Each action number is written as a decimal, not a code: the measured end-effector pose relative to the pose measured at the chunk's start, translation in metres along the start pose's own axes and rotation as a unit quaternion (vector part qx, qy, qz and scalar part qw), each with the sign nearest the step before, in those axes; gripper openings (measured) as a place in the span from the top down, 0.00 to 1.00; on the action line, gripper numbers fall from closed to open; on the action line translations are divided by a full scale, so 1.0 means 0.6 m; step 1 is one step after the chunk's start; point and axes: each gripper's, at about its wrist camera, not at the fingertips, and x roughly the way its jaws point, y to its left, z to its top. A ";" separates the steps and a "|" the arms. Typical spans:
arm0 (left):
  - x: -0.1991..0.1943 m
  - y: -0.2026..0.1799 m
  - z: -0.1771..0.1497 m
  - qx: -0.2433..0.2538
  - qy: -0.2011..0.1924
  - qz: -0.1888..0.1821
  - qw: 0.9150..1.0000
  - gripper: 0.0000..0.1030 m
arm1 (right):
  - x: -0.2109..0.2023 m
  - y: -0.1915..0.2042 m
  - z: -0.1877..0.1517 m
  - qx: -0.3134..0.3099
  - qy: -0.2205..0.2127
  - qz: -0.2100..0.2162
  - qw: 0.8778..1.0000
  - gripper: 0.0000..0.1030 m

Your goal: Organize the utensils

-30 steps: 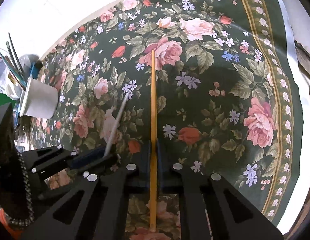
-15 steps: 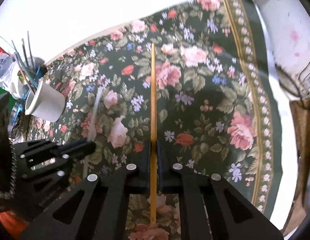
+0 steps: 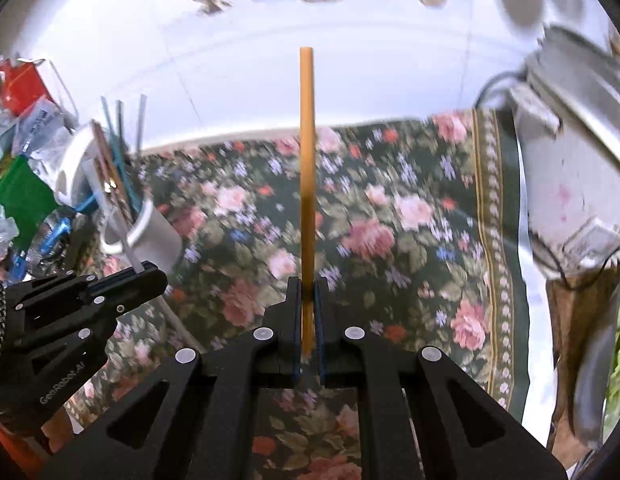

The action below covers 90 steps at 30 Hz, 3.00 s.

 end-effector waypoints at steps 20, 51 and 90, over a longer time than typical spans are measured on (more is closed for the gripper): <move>-0.187 0.162 0.111 -0.034 -0.149 0.068 0.986 0.97 | -0.060 0.181 0.133 -0.054 -0.106 0.076 0.990 0.95; -0.050 0.276 0.039 -0.071 -0.013 0.102 0.992 0.96 | 0.146 0.290 0.081 -0.121 0.064 0.117 0.984 0.94; -0.551 0.081 -0.141 0.015 -0.296 0.107 0.949 0.07 | -0.389 0.284 -0.085 -0.097 -0.303 0.098 0.943 0.00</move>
